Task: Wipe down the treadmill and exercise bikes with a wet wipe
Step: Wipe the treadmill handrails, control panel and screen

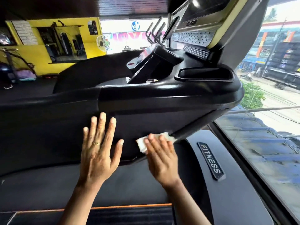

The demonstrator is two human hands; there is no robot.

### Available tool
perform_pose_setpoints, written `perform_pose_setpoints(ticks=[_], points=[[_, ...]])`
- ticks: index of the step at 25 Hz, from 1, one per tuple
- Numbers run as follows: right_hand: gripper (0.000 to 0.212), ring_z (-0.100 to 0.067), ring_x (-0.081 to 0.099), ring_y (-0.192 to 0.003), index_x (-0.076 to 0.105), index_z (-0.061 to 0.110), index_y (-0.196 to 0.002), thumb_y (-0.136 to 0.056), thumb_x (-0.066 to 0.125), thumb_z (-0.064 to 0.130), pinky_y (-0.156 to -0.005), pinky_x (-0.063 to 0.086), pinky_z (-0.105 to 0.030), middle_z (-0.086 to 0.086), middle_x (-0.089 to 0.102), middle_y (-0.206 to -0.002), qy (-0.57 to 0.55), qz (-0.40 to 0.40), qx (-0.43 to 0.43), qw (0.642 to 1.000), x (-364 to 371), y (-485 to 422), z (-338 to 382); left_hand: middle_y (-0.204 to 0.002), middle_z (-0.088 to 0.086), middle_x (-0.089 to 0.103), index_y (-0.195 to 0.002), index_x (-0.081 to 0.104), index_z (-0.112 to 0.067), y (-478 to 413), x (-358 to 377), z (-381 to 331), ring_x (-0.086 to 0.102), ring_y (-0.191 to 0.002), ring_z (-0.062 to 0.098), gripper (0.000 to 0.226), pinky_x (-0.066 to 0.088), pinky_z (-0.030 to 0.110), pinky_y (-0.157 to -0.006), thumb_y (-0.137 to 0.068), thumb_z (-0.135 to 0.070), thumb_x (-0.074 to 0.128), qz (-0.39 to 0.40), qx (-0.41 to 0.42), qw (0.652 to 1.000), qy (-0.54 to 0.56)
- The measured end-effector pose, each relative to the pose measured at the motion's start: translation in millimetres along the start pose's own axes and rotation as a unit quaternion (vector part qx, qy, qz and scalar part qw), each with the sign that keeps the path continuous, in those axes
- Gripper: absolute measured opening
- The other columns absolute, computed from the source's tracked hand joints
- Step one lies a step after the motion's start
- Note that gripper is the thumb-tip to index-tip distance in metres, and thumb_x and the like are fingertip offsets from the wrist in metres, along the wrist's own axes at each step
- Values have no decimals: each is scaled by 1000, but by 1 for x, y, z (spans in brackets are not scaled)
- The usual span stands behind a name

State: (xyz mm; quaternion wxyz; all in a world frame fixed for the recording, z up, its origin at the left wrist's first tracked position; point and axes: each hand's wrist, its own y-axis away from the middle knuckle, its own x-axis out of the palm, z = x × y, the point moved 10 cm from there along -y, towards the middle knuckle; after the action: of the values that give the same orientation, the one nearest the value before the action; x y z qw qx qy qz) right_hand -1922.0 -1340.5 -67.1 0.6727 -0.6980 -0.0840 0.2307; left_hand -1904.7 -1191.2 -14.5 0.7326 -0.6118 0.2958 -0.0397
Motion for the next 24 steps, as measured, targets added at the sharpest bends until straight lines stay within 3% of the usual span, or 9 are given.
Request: perform_pose_setpoints(ticks=[5, 10, 12, 14, 15, 18, 20, 22, 24], points=[[40, -27, 13, -143, 36, -11, -135, -102, 35, 11, -118, 9, -45, -24, 28, -144, -4, -226, 306, 925, -31, -41, -36, -155, 15, 16, -149, 20, -12, 1, -10, 51, 5, -146, 20, 62, 6, 42, -118, -96, -37, 41, -34, -3, 999, 11], [39, -23, 17, -145, 39, 12, -140, -101, 34, 18, -118, 11, -41, -2, 24, -155, 82, -15, 45, 996, 59, -43, 89, -159, -3, 4, -151, 17, -17, 9, -22, 105, 8, -146, 18, 67, 6, 42, -118, -94, -42, 43, -38, 78, 996, -3], [42, -31, 18, -143, 35, 8, -143, -104, 31, 22, -118, 12, -47, -8, 26, -152, 69, -108, 174, 976, 28, -45, 42, -159, -3, 5, -151, 18, -18, 8, -25, 111, 9, -146, 17, 67, 7, 40, -118, -93, -41, 45, -53, 74, 996, 1], [46, -38, 15, -142, 30, -3, -142, -104, 31, 22, -117, 12, -51, -17, 24, -149, 15, -230, 359, 904, 17, -43, 28, -159, -5, 5, -150, 19, -19, 14, -30, 126, 8, -146, 16, 67, 8, 38, -118, -92, -39, 46, -57, 87, 994, 18], [45, -37, 14, -142, 29, -4, -141, -103, 32, 20, -117, 12, -52, -17, 23, -149, 2, -240, 374, 896, 27, -49, 47, -159, -5, 5, -150, 21, -18, 16, -30, 133, 8, -146, 15, 66, 7, 37, -117, -92, -39, 46, -51, 94, 994, 27], [42, -27, 16, -144, 37, 5, -140, -99, 39, 11, -117, 12, -44, -12, 31, -146, 38, -67, 154, 985, 93, -57, 143, -159, -5, 6, -149, 22, -17, 25, -33, 149, 9, -146, 15, 65, 6, 37, -118, -92, -39, 45, -54, 106, 992, 31], [39, -20, 19, -144, 40, 13, -139, -100, 38, 19, -117, 14, -40, -6, 36, -147, 85, 7, 68, 994, 106, -32, 151, -159, -5, 7, -150, 21, -17, 34, -35, 164, 9, -146, 15, 66, 6, 39, -118, -93, -39, 45, -59, 98, 993, 31], [44, -24, 16, -145, 33, 10, -145, -103, 33, 23, -118, 12, -39, -8, 29, -150, 66, -84, 230, 967, 73, -21, 100, -159, -5, 7, -150, 20, -16, 39, -37, 175, 9, -146, 15, 67, 5, 39, -118, -93, -38, 45, -65, 95, 993, 30], [47, -31, 12, -144, 27, 3, -145, -103, 32, 23, -119, 9, -39, -10, 21, -152, -2, -223, 412, 884, 51, -22, 68, -159, -5, 6, -150, 19, -15, 41, -35, 178, 8, -146, 15, 67, 3, 38, -118, -93, -39, 43, -64, 95, 993, 29]])
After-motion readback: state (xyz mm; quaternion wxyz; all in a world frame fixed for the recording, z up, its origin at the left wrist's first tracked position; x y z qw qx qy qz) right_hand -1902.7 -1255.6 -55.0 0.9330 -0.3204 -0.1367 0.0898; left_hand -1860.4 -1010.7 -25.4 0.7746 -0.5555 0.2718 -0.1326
